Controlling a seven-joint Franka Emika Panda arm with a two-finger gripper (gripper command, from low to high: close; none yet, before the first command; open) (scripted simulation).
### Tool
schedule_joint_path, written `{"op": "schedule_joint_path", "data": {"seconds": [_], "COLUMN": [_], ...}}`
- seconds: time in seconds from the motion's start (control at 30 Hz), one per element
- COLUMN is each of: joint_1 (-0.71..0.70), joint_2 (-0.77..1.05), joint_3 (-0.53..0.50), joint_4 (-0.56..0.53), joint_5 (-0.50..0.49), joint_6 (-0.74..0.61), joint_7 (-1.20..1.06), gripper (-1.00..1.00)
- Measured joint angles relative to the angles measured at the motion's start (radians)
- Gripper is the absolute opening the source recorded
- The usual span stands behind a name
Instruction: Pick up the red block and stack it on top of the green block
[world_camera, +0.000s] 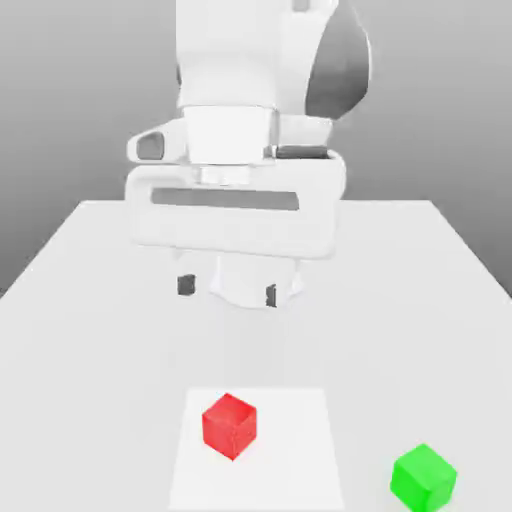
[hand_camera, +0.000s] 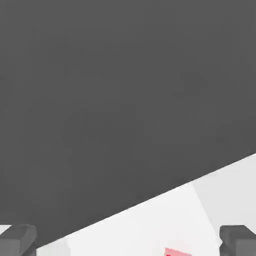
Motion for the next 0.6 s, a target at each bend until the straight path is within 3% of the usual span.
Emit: {"op": "schedule_joint_path", "data": {"seconds": [0.17,0.37,0.4,0.6], "joint_1": [-0.028,-0.01,-0.007,-0.006], "joint_2": [0.181,0.399,0.422,0.434], "joint_3": [0.004,-0.022,-0.026,-0.027], "joint_4": [-0.087,-0.073,-0.07,-0.068], "joint_5": [-0.028,-0.064,-0.068,-0.072], "joint_6": [0.104,0.281,0.301,0.312], "joint_7": [0.132,0.176,0.179,0.182], "gripper": [0.0,0.0,-1.0,-1.0]}}
